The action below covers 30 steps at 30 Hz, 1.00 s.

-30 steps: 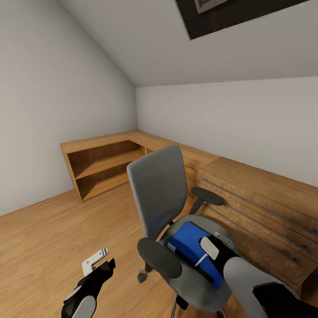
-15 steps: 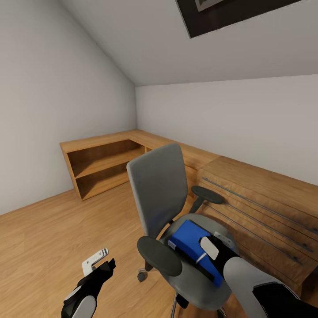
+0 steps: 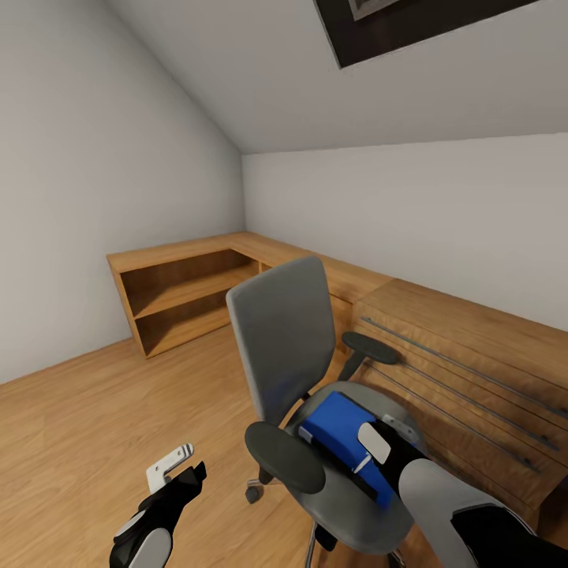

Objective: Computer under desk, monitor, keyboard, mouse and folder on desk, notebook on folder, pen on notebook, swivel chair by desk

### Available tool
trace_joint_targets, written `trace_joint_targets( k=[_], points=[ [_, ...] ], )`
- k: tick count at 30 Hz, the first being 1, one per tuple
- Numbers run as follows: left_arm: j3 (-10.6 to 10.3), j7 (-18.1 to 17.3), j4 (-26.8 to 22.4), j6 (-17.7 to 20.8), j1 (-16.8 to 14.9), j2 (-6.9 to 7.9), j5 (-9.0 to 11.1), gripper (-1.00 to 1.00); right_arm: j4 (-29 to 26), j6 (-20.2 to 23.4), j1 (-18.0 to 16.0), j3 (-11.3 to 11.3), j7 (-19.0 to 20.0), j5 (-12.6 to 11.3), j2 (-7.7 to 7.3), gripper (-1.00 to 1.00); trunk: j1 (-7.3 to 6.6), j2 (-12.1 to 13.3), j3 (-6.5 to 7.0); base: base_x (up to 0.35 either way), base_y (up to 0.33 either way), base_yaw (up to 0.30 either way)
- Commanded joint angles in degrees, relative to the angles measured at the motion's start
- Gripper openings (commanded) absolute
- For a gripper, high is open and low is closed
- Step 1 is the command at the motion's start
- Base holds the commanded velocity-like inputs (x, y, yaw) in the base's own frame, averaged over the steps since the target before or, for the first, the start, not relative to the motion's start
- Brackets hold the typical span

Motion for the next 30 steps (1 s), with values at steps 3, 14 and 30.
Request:
trace_joint_targets(
  k=[3, 14, 30],
  points=[
    [-0.1, 0.4, -0.1, 0.2, 0.0, 0.05, 0.2, 1.0, -0.1, 0.5, 0.0, 0.5, -0.4, -0.2, -0.02, -1.0, -0.01, 0.0, -0.06, 0.0, 0.0, 0.0],
    [-0.2, 0.4, 0.0, 0.2, -0.1, 0.05, 0.2, 1.0, -0.2, 0.5, 0.0, 0.5, -0.5, -0.2, 0.03, -1.0, -0.01, 0.0, -0.06, 0.0, 0.0, 0.0],
    [-0.2, 0.3, 0.0, 0.2, -0.1, 0.05, 0.2, 1.0, -0.3, 0.5, 0.0, 0.5, -0.5, -0.2, -0.01, -1.0, -1.32, 2.4, 1.02, 0.0, 0.0, 0.0]
  ],
)
